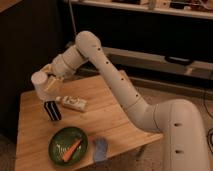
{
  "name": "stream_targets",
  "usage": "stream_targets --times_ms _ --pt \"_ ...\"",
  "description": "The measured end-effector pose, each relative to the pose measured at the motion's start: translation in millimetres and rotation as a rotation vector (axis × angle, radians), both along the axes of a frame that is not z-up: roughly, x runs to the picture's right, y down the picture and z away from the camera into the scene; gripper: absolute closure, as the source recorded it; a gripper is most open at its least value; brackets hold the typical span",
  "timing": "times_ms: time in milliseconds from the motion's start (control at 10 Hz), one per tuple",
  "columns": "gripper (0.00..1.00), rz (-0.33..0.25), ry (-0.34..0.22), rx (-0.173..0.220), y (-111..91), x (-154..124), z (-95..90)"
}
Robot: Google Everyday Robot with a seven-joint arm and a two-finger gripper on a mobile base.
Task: Place the ceramic cup over the eraser
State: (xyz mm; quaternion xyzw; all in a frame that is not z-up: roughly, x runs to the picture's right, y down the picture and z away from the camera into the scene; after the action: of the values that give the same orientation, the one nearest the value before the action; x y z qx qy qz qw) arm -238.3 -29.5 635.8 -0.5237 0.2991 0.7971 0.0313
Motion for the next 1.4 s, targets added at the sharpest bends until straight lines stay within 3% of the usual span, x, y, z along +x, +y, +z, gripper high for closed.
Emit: stream_targets --times_ms 500,800,1400 --pt "1.0 0.019 -0.002 -0.089 24.5 -7.5 45.7" --pt "1.0 0.011 -0.005 -0.113 28.9 -18.1 61.2" --pt "0.96 -0.07 -0.018 -0.186 54.1 -55.8 88.7"
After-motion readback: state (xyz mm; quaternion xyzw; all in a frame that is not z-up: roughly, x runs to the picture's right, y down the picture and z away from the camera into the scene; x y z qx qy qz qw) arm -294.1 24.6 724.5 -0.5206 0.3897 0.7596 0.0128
